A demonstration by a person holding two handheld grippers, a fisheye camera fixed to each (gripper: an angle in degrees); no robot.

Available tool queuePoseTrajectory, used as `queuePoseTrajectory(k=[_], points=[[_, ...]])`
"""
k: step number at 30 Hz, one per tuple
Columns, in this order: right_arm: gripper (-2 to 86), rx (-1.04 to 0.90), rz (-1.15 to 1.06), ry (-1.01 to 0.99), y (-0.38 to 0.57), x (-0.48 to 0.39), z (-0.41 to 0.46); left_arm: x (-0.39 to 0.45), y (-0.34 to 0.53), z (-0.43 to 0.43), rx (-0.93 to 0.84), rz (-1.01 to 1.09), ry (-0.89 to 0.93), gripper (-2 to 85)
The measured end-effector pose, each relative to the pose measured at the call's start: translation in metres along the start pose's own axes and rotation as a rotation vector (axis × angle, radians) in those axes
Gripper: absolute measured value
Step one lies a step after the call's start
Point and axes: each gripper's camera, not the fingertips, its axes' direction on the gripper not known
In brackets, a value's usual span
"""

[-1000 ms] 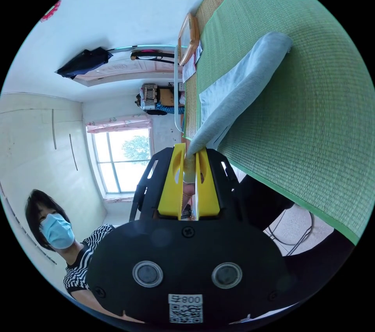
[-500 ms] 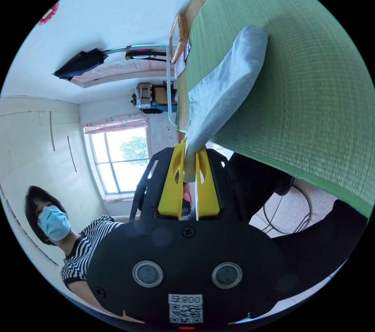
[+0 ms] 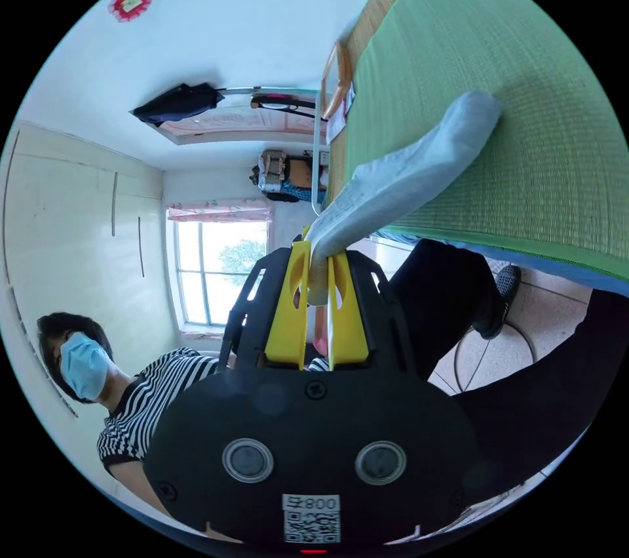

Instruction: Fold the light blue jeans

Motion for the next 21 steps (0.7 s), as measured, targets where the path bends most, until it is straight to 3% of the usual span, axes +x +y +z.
queuePoseTrajectory(k=[9, 21], points=[[0.7, 0.120, -0.095, -0.022, 0.055, -0.048, -0.100, -0.092, -0.017, 0.112, -0.119, 0.096, 0.008, 7.7], [0.4, 0.248, -0.140, -0.053, 0.097, -0.076, -0.250, -0.281, -0.051, 0.292, -0.232, 0.127, -0.019, 7.6]])
